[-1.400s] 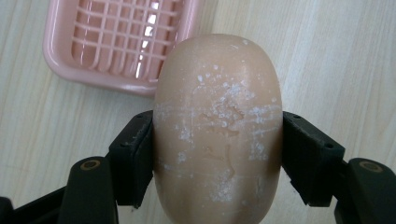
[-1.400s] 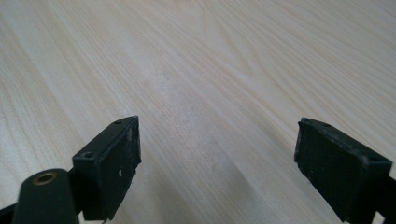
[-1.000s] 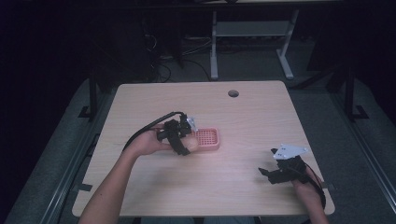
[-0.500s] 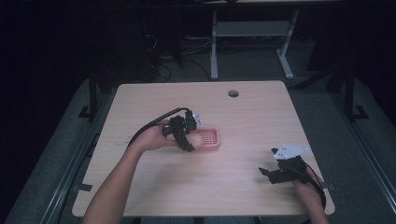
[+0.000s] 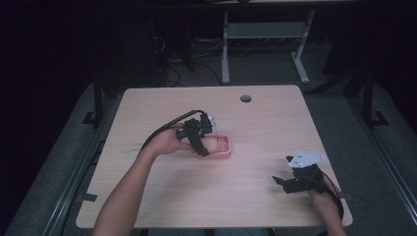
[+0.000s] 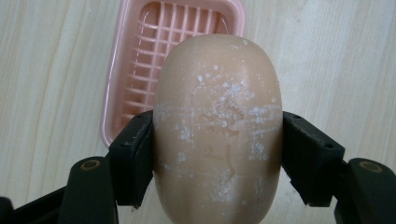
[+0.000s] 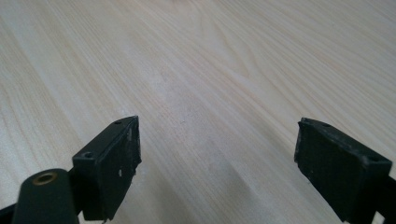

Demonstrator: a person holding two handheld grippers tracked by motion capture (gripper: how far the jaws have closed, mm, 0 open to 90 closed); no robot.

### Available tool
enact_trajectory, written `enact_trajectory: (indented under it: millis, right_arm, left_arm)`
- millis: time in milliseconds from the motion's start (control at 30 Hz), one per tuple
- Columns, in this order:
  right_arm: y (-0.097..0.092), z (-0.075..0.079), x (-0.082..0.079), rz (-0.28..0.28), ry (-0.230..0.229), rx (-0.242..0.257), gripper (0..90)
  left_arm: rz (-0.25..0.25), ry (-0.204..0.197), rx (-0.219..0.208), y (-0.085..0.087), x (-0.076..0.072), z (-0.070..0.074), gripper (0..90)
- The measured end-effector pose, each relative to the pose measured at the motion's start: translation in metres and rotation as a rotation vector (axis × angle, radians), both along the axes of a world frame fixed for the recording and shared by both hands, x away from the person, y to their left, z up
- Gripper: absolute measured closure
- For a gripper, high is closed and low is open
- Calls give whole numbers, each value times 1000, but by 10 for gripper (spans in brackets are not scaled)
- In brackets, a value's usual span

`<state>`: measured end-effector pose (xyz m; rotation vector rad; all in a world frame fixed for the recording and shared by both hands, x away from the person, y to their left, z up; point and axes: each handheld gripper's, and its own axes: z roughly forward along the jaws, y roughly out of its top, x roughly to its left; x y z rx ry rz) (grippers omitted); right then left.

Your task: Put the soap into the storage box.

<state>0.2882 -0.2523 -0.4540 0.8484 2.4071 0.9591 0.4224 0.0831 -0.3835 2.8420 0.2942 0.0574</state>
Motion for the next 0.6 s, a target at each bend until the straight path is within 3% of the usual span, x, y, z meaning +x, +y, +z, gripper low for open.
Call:
enact_trajectory:
  millis: [600]
  right_arm:
    - [-2,0,0,-4,-7,3,140]
  left_arm:
    - [12,-4,-22,-13,13,2,321]
